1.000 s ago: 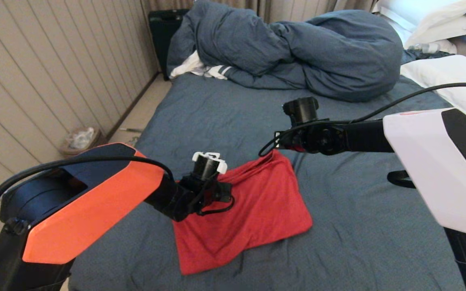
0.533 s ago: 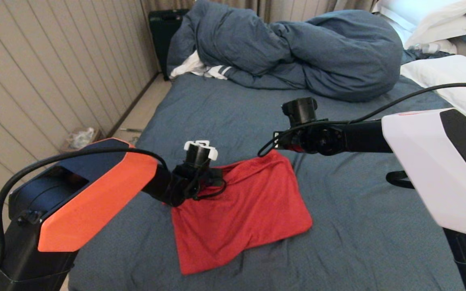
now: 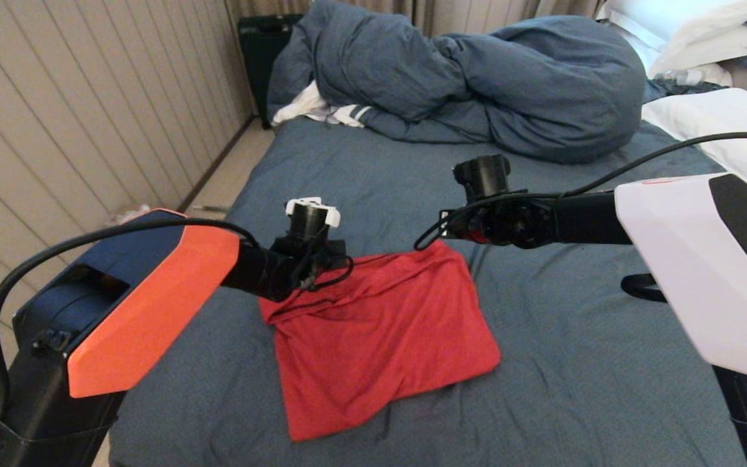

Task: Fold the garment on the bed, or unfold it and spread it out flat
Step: Fold the red T-shirt

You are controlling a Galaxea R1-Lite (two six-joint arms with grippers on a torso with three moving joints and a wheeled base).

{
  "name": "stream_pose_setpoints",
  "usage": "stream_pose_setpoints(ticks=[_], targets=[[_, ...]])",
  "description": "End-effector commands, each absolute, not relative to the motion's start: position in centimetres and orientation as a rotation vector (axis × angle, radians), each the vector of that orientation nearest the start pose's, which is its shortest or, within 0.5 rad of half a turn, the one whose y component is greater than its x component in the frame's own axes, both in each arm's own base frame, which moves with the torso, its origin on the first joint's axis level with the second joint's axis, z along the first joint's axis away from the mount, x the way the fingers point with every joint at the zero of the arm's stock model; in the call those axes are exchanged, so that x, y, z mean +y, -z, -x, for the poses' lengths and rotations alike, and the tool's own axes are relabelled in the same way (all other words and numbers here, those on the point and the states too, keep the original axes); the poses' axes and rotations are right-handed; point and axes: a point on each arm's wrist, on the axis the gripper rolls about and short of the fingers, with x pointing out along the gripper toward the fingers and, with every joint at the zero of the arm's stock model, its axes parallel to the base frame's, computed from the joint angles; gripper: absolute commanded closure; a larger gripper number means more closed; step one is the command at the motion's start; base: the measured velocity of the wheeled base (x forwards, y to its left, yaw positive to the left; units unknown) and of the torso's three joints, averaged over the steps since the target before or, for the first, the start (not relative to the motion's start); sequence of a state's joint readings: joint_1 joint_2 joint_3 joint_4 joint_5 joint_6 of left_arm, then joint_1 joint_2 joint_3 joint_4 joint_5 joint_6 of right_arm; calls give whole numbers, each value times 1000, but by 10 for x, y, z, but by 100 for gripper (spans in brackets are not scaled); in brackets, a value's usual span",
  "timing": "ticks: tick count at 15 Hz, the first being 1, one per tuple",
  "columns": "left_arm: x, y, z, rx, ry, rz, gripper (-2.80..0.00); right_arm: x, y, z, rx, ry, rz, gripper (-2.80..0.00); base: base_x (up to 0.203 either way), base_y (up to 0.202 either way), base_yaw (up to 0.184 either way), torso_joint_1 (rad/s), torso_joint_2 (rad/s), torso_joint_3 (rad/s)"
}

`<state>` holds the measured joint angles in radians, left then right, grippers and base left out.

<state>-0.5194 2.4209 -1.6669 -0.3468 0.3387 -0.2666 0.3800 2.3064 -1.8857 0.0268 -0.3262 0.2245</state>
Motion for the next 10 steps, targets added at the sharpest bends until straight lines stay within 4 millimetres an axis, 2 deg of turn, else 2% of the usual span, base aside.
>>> stream_pose_setpoints(ticks=[1, 4, 6, 8, 10], targets=[[-240, -96, -419, 418, 133, 83, 0, 173, -176, -451, 422, -5, -67, 0, 0, 0, 0, 0, 0, 0], [-255, -77, -374, 508, 203, 25, 0, 173, -177, -450, 422, -5, -67, 0, 0, 0, 0, 0, 0, 0], [-266, -77, -348, 509, 260, 11, 0, 173, -177, -450, 422, -5, -67, 0, 0, 0, 0, 0, 0, 0], [-273, -78, -331, 508, 296, 5, 0, 174, -174, -451, 428, -5, -65, 0, 0, 0, 0, 0, 0, 0], [-274, -82, -327, 503, 313, 12, 0, 174, -173, -451, 429, -6, -64, 0, 0, 0, 0, 0, 0, 0]])
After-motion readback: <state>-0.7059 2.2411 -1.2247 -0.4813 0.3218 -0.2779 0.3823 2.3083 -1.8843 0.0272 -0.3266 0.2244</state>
